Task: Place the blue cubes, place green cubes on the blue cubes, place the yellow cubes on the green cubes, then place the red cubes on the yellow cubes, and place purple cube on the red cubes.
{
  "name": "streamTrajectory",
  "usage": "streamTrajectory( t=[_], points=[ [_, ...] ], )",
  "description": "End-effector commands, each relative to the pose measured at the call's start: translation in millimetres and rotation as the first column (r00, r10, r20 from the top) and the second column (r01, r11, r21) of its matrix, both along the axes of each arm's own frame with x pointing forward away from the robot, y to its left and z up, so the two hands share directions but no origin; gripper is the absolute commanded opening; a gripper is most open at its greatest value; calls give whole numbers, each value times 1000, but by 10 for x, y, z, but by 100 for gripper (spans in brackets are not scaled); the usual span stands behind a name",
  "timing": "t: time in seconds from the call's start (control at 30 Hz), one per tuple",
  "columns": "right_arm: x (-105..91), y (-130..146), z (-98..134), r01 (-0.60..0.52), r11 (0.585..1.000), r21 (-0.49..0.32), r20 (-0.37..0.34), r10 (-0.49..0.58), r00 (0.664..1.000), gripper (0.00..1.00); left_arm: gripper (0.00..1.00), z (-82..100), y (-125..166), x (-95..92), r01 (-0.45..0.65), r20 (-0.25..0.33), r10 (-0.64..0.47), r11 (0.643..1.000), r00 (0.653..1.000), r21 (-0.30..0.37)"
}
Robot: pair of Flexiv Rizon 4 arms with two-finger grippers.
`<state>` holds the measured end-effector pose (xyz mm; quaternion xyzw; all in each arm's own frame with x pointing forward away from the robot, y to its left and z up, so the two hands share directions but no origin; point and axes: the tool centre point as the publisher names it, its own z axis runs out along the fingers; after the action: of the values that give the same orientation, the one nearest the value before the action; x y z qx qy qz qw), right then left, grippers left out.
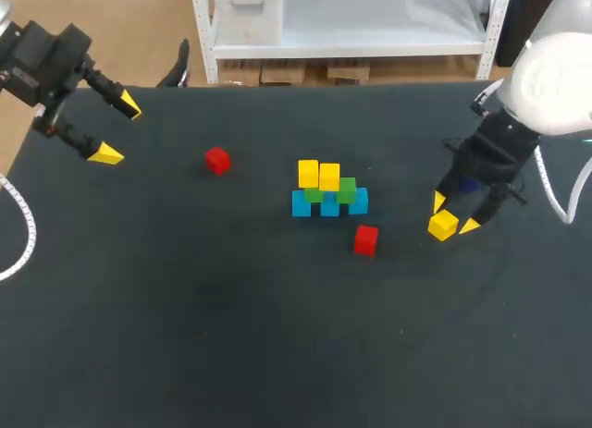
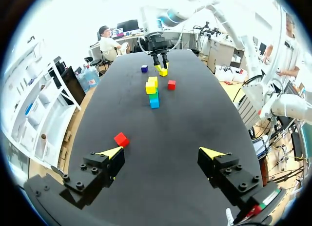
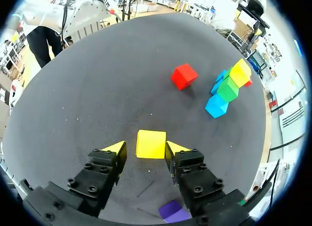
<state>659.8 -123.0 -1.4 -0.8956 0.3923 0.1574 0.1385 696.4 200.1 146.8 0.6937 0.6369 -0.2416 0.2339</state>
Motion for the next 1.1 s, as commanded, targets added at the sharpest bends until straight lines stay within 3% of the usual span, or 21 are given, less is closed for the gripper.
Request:
streamTrajectory(
  t=[0.03, 0.1, 0.17, 0.23, 0.27, 0.37, 0.5, 0.67, 0.9, 1.1],
  points=[
    [20, 23, -37, 0, 1000, -4, -6, 0, 1000, 49, 100, -2, 3, 15, 3, 0, -3, 1000, 1000, 1],
    [22, 24, -44, 4, 1000, -5, -9, -4, 1000, 45, 100, -2, 3, 15, 3, 0, -3, 1000, 1000, 1],
    [23, 24, -46, 9, 1000, -7, -12, -9, 1000, 34, 100, -2, 3, 15, 3, 0, -3, 1000, 1000, 1],
    [35, 19, -38, 19, 1000, -9, -12, -19, 1000, 5, 100, -2, 3, 15, 3, 0, -3, 1000, 1000, 1],
    [41, 15, -22, 26, 1000, -7, -10, -26, 1000, 0, 100, -2, 3, 15, 3, 0, -3, 1000, 1000, 1],
    [90, 8, 59, 105, 994, -7, 7, -105, 994, 0, 100, -2, 3, 15, 3, 0, -3, 1000, 1000, 1],
    [192, 42, 266, 276, 959, 64, 12, -277, 961, 0, 100, -2, 3, 15, 3, 0, -3, 1000, 1000, 1],
    [312, 134, 423, 498, 858, 124, -51, -496, 867, 0, 100, -2, 3, 15, 3, 0, -3, 1000, 1000, 1],
    [416, 298, 493, 637, 762, 117, -21, -639, 769, 0, 100, -2, 3, 15, 3, 0, -3, 1000, 1000, 1],
    [500, 517, 512, 647, 761, 51, 55, -649, 759, 0, 100, -2, 3, 15, 3, 0, -3, 1000, 1000, 1]
  ],
)
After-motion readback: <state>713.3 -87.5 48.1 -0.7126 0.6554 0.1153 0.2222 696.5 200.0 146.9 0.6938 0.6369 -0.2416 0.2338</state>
